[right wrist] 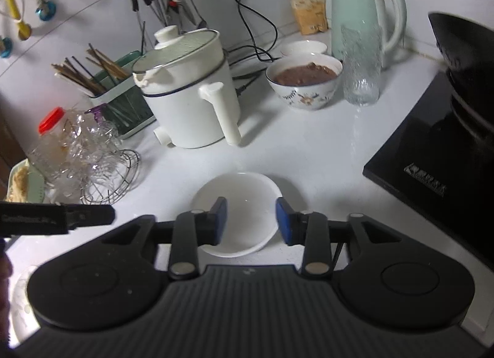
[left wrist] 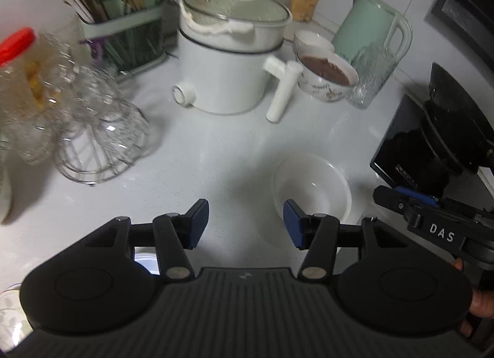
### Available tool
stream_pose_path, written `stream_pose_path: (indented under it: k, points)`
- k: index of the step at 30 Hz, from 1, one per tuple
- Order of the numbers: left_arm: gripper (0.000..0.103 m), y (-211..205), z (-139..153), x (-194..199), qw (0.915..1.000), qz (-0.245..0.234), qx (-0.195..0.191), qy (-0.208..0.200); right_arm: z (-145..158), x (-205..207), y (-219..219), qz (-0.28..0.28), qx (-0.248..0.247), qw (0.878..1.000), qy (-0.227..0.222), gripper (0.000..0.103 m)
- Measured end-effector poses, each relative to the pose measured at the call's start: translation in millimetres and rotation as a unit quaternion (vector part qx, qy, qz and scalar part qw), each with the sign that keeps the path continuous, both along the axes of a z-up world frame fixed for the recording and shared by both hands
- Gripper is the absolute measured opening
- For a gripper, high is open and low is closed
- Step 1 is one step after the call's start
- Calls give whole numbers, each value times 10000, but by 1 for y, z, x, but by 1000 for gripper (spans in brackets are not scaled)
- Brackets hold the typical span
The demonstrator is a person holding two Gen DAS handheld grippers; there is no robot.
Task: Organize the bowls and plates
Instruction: 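Move both grippers toward the white ceramic bowl by the rice cooker, then close both grippers on the white bowl's rim and lift it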
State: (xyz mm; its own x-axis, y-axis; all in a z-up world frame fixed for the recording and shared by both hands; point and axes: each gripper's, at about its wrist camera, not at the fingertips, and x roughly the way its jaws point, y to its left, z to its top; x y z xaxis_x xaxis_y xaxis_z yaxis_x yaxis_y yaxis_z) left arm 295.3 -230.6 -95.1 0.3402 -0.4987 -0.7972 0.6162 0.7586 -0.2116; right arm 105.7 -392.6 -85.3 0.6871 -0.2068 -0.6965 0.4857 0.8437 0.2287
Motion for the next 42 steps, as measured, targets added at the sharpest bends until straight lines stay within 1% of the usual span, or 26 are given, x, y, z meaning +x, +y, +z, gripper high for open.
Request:
stream_pose_path:
  k: [2,6,9,13,14,17,18,21,22,23,24,25,26,28,30,32,34,42]
  points:
    - [59,-9,-8,4,9998,-127,-76,93,-5,1,-4,-55,87,9999,-4,50]
    - [59,-27,-26,14,9990,-146,-130,413,-17,9,-13,-124,66,9999,26,50]
    - [58,-39,-37,21,9989,-128,-57,454,-30,18,-19,-69,75,9998,140,50]
    - [58,-50,-55,34,9974,-150,-52,697,-47,30,-26,-6,201,9994,286,49]
    - [58,-55,-59,36,9972,-216,-8,720,-51,33,-28,13,219,9992,330,49]
    - [58,-67,-67,37,9972,-439,30,611,-59,39,-32,52,198,9989,413,49]
    - [58,-70,-70,39,9970,-432,99,634,-61,41,-33,55,208,9988,430,49]
    - [51,-75,-80,44,9956,-352,138,852,-65,44,-35,126,255,9986,440,46]
    - [48,-76,-83,46,9951,-323,158,921,-66,45,-35,150,264,9985,447,43]
    - [47,-77,-86,48,9947,-298,169,971,-67,46,-36,152,283,9984,462,41]
    - [44,-78,-88,49,9943,-268,171,1016,-68,46,-37,145,307,9982,492,38]
    - [38,-79,-90,49,9939,-247,165,1064,-69,47,-37,169,321,9979,529,34]
    - [35,-80,-92,50,9935,-247,157,1099,-71,48,-36,204,315,9977,566,33]
    - [23,-82,-92,49,9935,-258,164,1101,-73,52,-35,298,348,9970,624,30]
    - [19,-84,-92,49,9939,-268,181,1057,-74,55,-32,436,368,9962,659,29]
    - [18,-85,-90,51,9941,-187,200,1052,-74,57,-31,485,340,9960,671,29]
    - [18,-84,-90,54,9934,-91,141,1134,-75,57,-33,505,386,9959,651,29]
    - [18,-80,-81,52,9918,44,104,1274,-67,51,-36,563,591,9949,597,29]
